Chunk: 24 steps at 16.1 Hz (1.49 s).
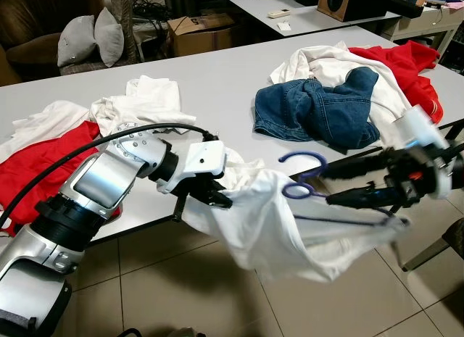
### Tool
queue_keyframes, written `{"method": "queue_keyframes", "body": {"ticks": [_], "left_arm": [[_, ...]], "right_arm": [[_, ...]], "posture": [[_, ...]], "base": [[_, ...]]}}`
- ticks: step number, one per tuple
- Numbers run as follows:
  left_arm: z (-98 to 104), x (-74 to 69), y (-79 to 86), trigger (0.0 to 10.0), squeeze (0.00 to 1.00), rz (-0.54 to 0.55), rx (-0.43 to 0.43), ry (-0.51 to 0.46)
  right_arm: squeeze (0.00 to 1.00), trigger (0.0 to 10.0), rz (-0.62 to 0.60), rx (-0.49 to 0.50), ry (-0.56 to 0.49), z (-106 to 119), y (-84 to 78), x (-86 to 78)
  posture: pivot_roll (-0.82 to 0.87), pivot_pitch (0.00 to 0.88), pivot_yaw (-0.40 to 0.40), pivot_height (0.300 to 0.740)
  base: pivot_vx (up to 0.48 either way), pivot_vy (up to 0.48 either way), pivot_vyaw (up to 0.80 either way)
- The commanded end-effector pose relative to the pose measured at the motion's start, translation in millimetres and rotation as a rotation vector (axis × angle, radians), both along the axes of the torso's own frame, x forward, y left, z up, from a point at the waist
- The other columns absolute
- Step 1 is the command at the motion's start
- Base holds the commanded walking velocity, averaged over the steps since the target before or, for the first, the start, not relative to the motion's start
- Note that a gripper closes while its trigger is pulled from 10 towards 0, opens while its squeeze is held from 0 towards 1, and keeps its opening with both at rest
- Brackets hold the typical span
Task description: Hang hanger
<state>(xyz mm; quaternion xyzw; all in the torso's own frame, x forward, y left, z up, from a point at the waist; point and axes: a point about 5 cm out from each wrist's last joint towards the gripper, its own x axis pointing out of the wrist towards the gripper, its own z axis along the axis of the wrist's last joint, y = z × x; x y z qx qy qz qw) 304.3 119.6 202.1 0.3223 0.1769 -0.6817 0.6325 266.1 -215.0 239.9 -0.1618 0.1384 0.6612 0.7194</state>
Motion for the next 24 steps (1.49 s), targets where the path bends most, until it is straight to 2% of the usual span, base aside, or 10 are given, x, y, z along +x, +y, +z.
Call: {"method": "queue_keyframes", "body": {"ticks": [1, 3, 7, 10, 13, 15, 16, 22, 23, 24], "left_arm": [[7, 0.2, -3.9, 0.0, 0.0, -0.015, 0.006, -0.03], [7, -0.6, -6.6, 0.0, 0.0, -0.027, 0.002, -0.03], [7, -3.1, -12.1, 0.0, 0.0, -0.049, 0.001, -0.022], [9, -4.8, -16.2, 0.0, 0.0, -0.064, -0.012, -0.014], [15, -8.5, -22.5, 0.0, 0.0, -0.088, -0.054, 0.013], [18, -10.3, -25.1, 0.0, 0.0, -0.099, -0.076, 0.025], [19, -10.3, -25.2, 0.0, 0.0, -0.1, -0.08, 0.025], [22, -8.8, -22.2, 0.0, 0.0, -0.078, -0.1, -0.001], [23, -4.6, -20.2, 10.0, 0.0, -0.036, -0.123, -0.032], [24, -3.3, -18.2, 10.0, 0.0, -0.018, -0.145, -0.024]], "right_arm": [[0.0, 3.4, 0.025, -0.019, -0.013, -1, 4.0, -1.3], [0.0, 4.2, 0.04, -0.036, -0.012, -6, 8.4, -0.1], [0.0, 4.2, 0.051, -0.034, -0.018, -10, 15.8, 4.4], [0.0, 3.3, 0.041, -0.049, -0.018, -13, 18.4, 8.1], [0.0, 1.4, 0.025, -0.104, -0.027, -21, 19.2, 11.8], [0.0, 0.8, 0.018, -0.123, -0.03, -25, 19.1, 13.2], [0.0, 0.0, 0.015, -0.115, -0.029, -25, 19.4, 13.3], [0.0, 0.0, 0.007, -0.002, 0.006, -20, 19.6, 10.8], [0.0, 0.0, -0.005, 0.016, -0.001, -19, 18.0, 9.7], [0.0, 0.0, -0.018, 0.032, -0.006, -18, 17.2, 8.8]], "posture": [[-0.06, 0.0, 0.027, 0.74], [-0.06, 0.0, 0.028, 0.74], [-0.06, 0.0, 0.029, 0.74], [-0.06, 0.0, 0.029, 0.74], [-0.06, 0.0, 0.029, 0.74], [-0.06, 0.0, 0.029, 0.74], [-0.06, 0.0, 0.029, 0.74], [-0.06, 0.0, 0.03, 0.74], [-0.06, 0.0, 0.026, 0.74], [-0.06, 0.0, 0.026, 0.74]], "base": [[0.0, 0.0, 0.0], [0.0, 0.0, 0.0], [0.0, 0.0, 0.0], [0.0, 0.0, 0.0], [0.0, 0.0, 0.0], [0.0, 0.0, 0.0], [0.0, 0.0, 0.0], [0.0, 0.0, 0.0], [0.0, 0.0, 0.0], [0.0, 0.0, 0.0]]}}
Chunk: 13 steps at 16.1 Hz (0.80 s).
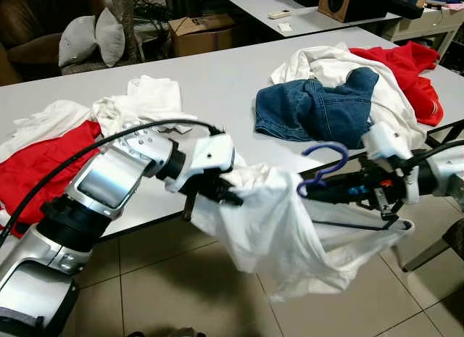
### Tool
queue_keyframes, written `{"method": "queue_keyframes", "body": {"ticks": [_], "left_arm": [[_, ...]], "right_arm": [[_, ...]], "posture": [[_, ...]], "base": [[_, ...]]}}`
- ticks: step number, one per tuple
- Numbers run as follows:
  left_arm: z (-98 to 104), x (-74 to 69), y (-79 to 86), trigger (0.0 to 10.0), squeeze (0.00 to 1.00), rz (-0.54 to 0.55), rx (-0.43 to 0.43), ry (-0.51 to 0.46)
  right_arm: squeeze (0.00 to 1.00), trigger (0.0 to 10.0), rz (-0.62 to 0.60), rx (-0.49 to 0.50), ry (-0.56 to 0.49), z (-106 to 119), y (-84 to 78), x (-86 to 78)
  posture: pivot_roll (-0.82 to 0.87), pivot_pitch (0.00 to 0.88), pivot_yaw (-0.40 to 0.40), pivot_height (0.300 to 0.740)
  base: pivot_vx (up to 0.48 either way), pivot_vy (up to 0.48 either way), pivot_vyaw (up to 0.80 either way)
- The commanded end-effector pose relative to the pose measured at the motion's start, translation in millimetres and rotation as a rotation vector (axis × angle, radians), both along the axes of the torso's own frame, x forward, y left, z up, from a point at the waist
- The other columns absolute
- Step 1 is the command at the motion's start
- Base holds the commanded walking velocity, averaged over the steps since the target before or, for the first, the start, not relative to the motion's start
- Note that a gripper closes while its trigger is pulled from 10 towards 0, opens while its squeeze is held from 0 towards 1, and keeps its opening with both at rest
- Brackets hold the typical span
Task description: Hang hanger
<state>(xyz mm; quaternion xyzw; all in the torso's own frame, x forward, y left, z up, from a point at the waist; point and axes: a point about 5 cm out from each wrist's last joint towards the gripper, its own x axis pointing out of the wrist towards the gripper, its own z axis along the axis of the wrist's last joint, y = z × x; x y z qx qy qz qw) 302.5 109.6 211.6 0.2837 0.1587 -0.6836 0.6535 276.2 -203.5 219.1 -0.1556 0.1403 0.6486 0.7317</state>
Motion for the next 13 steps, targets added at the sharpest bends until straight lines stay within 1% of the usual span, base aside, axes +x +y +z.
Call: {"method": "queue_keyframes", "body": {"ticks": [1, 3, 4, 7, 8, 9, 10, 11, 12, 13], "left_arm": [[17, -1.5, -5.4, 10.0, 1.0, -0.035, -0.096, -0.031], [23, -2.4, -1.6, 10.0, 1.0, -0.042, -0.139, -0.02], [24, -2.2, -1.1, 10.0, 1.0, -0.043, -0.145, -0.022], [33, 2.8, 1.6, 10.0, 1.0, -0.031, -0.199, -0.067], [36, 4.1, 3.9, 10.0, 1.0, -0.026, -0.213, -0.075], [44, 7.0, 11.3, 10.0, 0.97, -0.002, -0.262, -0.073], [48, 9.2, 16.5, 10.0, 0.0, 0.021, -0.283, -0.071], [51, 11.3, 21.0, 10.0, 0.0, 0.045, -0.303, -0.071], [58, 15.8, 32.0, 10.0, 0.0, 0.104, -0.35, -0.067], [60, 17.7, 36.8, 10.0, 0.0, 0.145, -0.374, -0.06]], "right_arm": [[0.0, 0.0, 0.002, 0.039, -0.021, 3, 5.5, -3.3], [0.0, 0.0, -0.025, 0.067, -0.01, 0, 5.3, -9.1], [0.0, 0.0, -0.029, 0.072, -0.006, -1, 5.3, -10.2], [0.0, 0.0, -0.067, 0.098, -0.007, -6, 5.0, -14.0], [0.0, 0.0, -0.08, 0.105, -0.011, -6, 4.5, -14.3], [0.0, 0.0, -0.119, 0.116, -0.026, -7, 2.9, -14.2], [0.0, 0.0, -0.14, 0.116, -0.037, -8, 2.2, -13.7], [0.0, 0.0, -0.159, 0.117, -0.048, -9, 2.2, -13.2], [0.0, 0.0, -0.192, 0.135, -0.07, -10, 4.6, -11.9], [0.0, 0.0, -0.214, 0.15, -0.086, -10, 6.3, -10.6]], "posture": [[-0.06, 0.0, 0.026, 0.74], [-0.06, 0.0, 0.026, 0.74], [-0.06, 0.0, 0.026, 0.74], [-0.07, 0.0, 0.036, 0.74], [-0.07, 0.0, 0.036, 0.74], [-0.07, 0.0, 0.04, 0.74], [-0.08, 0.0, 0.04, 0.74], [-0.08, 0.0, 0.04, 0.74], [-0.08, 0.0, 0.042, 0.74], [-0.08, 0.0, 0.048, 0.74]], "base": [[0.0, 0.0, 0.0], [0.0, 0.0, 0.0], [0.0, 0.0, 0.0], [0.0, 0.0, 0.0], [0.0, 0.0, 0.0], [0.0, 0.0, 0.0], [0.0, 0.0, 0.0], [0.0, 0.0, 0.0], [0.0, 0.0, 0.0], [0.0, 0.0, 0.0]]}}
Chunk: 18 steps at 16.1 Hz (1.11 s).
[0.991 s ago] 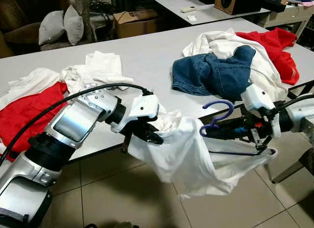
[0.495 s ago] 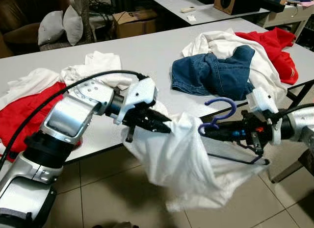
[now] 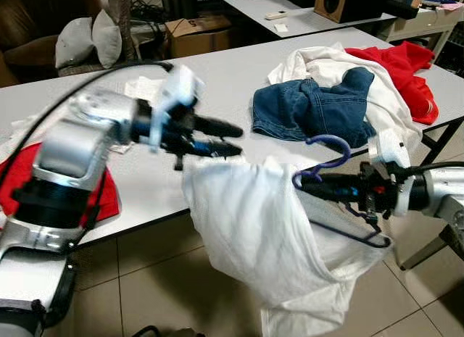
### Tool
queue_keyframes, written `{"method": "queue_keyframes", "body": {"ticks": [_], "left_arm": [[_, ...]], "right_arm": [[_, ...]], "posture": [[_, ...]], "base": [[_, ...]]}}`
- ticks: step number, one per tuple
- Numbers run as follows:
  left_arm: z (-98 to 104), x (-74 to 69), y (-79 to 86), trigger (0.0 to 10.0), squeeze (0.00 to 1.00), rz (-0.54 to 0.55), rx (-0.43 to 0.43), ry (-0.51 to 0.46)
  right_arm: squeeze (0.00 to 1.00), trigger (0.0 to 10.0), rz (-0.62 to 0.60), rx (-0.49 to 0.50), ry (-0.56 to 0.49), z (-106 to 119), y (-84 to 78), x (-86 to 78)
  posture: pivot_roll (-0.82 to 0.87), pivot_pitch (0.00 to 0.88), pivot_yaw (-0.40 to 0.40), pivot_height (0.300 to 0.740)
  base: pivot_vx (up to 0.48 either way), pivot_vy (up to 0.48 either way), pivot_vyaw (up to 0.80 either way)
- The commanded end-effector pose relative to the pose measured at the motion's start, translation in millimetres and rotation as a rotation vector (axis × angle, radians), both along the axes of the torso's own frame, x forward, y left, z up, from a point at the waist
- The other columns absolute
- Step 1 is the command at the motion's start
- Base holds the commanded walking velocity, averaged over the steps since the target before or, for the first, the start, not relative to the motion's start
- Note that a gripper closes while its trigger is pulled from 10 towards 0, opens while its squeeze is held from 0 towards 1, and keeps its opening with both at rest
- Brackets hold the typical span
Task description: Hang hanger
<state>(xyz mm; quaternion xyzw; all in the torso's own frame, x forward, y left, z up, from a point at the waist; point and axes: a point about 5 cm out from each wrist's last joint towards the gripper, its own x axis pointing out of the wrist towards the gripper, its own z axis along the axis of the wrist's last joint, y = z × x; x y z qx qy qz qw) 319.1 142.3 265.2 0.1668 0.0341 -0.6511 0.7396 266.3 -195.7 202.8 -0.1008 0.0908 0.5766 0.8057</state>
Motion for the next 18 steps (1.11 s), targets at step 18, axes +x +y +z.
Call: {"method": "queue_keyframes", "body": {"ticks": [18], "left_arm": [[12, 16.3, 89.2, 10.0, 0.0, 0.937, -0.609, -0.12]], "right_arm": [[0.0, 0.0, -0.265, 0.158, -0.022, 41, -56.7, -19.7]], "posture": [[-0.08, 0.0, 0.035, 0.74]], "base": [[0.0, 0.0, 0.0]]}}
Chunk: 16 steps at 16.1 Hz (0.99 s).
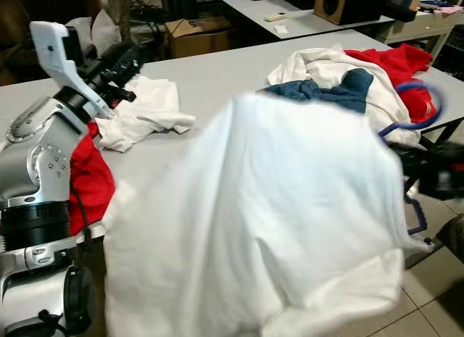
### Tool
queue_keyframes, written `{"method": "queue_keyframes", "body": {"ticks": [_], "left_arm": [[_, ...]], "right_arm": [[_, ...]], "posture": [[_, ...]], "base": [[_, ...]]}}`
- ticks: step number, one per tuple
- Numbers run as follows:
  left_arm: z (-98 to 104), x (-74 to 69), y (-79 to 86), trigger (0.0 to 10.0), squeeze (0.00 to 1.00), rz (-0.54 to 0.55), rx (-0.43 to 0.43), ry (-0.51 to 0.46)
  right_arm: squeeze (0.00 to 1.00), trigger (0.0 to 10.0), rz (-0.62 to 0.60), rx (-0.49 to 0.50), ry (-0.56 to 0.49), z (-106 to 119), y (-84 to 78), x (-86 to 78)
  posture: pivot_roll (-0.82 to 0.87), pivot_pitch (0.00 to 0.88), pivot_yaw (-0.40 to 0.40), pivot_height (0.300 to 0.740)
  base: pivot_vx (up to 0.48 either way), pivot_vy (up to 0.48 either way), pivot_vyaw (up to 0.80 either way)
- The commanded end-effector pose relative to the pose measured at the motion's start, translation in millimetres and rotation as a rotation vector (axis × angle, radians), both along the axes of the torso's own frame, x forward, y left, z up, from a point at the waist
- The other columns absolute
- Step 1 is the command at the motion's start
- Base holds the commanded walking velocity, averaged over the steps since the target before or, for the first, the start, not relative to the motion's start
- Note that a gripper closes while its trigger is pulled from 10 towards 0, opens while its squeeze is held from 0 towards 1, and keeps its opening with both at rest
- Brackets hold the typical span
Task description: Hang hanger
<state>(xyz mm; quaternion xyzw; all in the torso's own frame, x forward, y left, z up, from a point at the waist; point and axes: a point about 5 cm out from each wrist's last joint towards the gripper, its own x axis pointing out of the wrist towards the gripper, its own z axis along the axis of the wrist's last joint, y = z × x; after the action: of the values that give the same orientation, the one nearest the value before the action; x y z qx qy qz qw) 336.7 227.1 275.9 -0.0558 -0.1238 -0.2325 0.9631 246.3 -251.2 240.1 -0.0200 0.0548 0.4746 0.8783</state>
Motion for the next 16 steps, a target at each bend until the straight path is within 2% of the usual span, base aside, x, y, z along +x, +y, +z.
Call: {"method": "queue_keyframes", "body": {"ticks": [1, 2, 3, 4, 5, 6, 7, 8, 9, 10, 11, 12, 13, 15, 16], "left_arm": [[6, -3.6, -2.0, 10.0, 0.0, -0.009, -0.004, -0.018], [13, -9.6, -24.7, 10.0, 0.0, -0.137, 0.028, -0.021], [13, -13.4, -37.0, 10.0, 0.0, -0.206, 0.056, -0.011], [13, -14.8, -41.4, 10.0, 0.0, -0.23, 0.063, -0.005], [13, -26.6, -73.3, 10.0, 1.0, -0.42, 0.096, 0.031], [12, -35.1, -95.4, 10.0, 1.0, -0.531, 0.113, 0.055], [5, -36.0, -110.4, 10.0, 1.0, -0.549, 0.168, 0.084], [-6, -31.8, -120.2, 10.0, 1.0, -0.501, 0.267, 0.103], [-14, -19.7, -117.6, 10.0, 1.0, -0.375, 0.328, 0.074], [-12, -14.9, -111.3, 10.0, 1.0, -0.323, 0.342, 0.035], [-9, -13.8, -108.3, 10.0, 1.0, -0.307, 0.337, 0.022], [-7, -13.1, -95.4, 10.0, 0.94, -0.303, 0.275, 0.054], [-5, -15.8, -87.3, 10.0, 0.0, -0.33, 0.219, 0.069], [-1, -19.5, -57.8, 10.0, 0.0, -0.365, 0.007, 0.065], [-9, -37.9, -55.4, 10.0, 0.0, -0.591, 0.022, 0.09]], "right_arm": [[0.0, 0.0, -0.012, -0.016, -0.029, 1, 1.4, 1.3], [0.0, 0.0, -0.021, -0.008, -0.045, 0, 4.2, 3.2], [0.0, 0.0, -0.035, -0.008, -0.054, 0, 4.2, 5.0], [0.0, 0.0, -0.046, -0.012, -0.061, -1, 3.9, 6.2], [0.0, 0.0, -0.081, 0.006, -0.072, 0, 4.6, 12.1], [0.0, 0.0, -0.092, 0.018, -0.071, 0, 6.3, 15.5], [0.0, 0.0, -0.063, 0.019, -0.066, -2, 11.1, 15.6], [0.0, 0.0, -0.013, 0.03, -0.06, -3, 17.4, 13.8], [0.0, 0.0, 0.04, 0.046, -0.048, -2, 21.1, 10.2], [0.0, 0.0, 0.076, 0.051, -0.033, -2, 20.6, 6.3], [0.0, 0.0, 0.095, 0.055, -0.024, -1, 20.2, 4.2], [0.0, 0.0, 0.172, 0.121, 0.014, 4, 18.2, -4.5], [0.0, 0.0, 0.213, 0.157, 0.029, 7, 15.6, -9.2], [0.0, 0.0, 0.241, 0.182, 0.077, 9, 1.1, -14.4], [0.0, 0.0, 0.257, 0.164, 0.109, 8, -7.1, -15.4]], "posture": [[-0.08, 0.0, 0.031, 0.74], [-0.07, 0.0, 0.022, 0.74], [-0.07, 0.0, 0.022, 0.74], [-0.07, 0.0, 0.022, 0.74], [-0.08, 0.0, 0.019, 0.74], [-0.08, 0.0, 0.019, 0.74], [-0.08, 0.0, 0.014, 0.74], [-0.08, 0.0, 0.013, 0.74], [-0.08, 0.0, 0.014, 0.74], [-0.08, 0.0, 0.014, 0.74], [-0.09, 0.0, 0.015, 0.74], [-0.09, 0.0, 0.015, 0.74], [-0.09, 0.0, 0.021, 0.74], [-0.1, 0.0, 0.024, 0.74], [-0.1, 0.0, 0.022, 0.74]], "base": [[0.0, 0.0, 0.0], [0.0, 0.0, 0.0], [0.0, 0.0, 0.0], [0.0, 0.0, 0.0], [0.0, 0.0, 0.0], [0.0, 0.0, 0.0], [0.0, 0.0, 0.0], [0.0, 0.0, 0.0], [0.0, 0.0, 0.0], [0.0, 0.0, 0.0], [0.0, 0.0, 0.0], [0.0, 0.0, 0.0], [0.0, 0.0, 0.0], [0.0, 0.0, 0.0], [0.0, 0.0, 0.0]]}}
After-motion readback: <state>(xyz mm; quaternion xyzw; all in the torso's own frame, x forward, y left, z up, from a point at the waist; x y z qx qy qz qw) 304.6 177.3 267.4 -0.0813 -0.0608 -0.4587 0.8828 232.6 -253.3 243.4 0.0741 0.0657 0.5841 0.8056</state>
